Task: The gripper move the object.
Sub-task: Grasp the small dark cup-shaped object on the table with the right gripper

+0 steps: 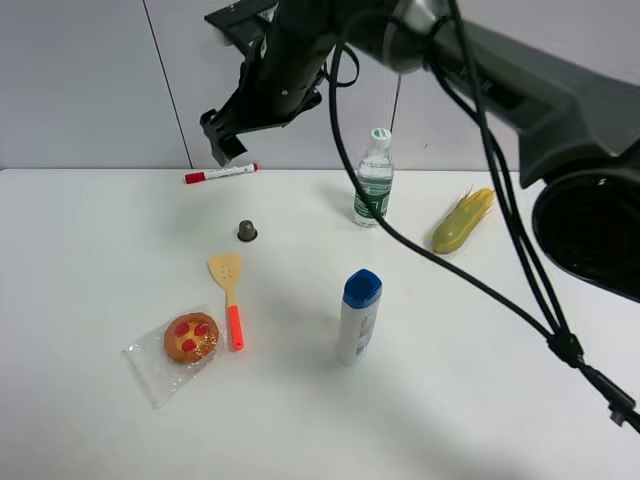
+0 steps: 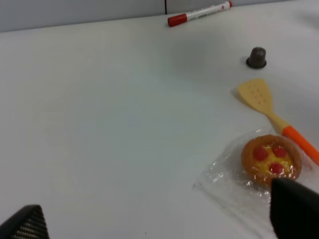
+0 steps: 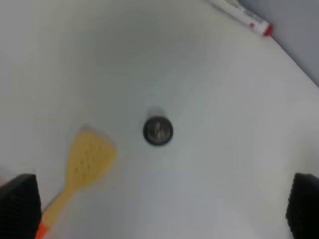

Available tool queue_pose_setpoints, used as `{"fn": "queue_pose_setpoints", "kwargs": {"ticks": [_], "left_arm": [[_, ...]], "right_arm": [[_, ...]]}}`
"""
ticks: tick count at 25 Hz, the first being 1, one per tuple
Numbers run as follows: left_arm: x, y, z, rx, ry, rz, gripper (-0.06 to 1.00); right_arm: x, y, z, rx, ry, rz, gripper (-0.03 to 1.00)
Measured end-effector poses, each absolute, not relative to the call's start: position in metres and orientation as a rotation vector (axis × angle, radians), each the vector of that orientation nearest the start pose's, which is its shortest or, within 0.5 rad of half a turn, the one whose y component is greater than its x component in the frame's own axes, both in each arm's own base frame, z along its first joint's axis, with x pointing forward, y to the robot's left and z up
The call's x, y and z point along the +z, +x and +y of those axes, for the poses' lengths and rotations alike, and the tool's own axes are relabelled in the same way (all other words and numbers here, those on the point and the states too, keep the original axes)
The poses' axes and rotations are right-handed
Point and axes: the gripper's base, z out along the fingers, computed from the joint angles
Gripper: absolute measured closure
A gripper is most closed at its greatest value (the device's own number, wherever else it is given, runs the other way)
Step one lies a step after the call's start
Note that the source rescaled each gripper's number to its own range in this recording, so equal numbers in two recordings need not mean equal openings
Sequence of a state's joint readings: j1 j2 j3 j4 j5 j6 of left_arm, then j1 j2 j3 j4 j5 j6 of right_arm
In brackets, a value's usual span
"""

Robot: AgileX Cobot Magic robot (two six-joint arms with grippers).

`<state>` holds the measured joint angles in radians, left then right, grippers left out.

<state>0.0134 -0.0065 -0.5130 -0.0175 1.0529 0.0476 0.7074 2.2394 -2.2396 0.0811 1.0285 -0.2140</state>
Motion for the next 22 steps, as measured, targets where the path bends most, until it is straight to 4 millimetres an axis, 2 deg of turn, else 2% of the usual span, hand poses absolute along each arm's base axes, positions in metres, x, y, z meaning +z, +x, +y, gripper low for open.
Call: {"fn": "queue_pose_setpoints", "kwargs": {"ticks": [4,10,17,22], "left_arm": [[0.281,-0.007,-0.001,0.018,0.035,2.017,-0.06],[0.281,-0.007,-0.001,0.018,0.035,2.017,-0.06],[0.281,-0.007,-0.001,0.018,0.035,2.017,-0.06],[0.281,-0.007,-0.001,0.018,0.035,2.017,-0.06]], "right_arm": [[0.258,0.396,0.346,0.302,-1.085,2.255,-0.03],[0.222,0.411,0.358,0.319,-1.048,2.211,-0.03],[0.175,0.424,0.357,0.337,-1.016,2.291,-0.03],[0.149,0.426,0.358,0.350,-0.992,2.352,-0.03]]}}
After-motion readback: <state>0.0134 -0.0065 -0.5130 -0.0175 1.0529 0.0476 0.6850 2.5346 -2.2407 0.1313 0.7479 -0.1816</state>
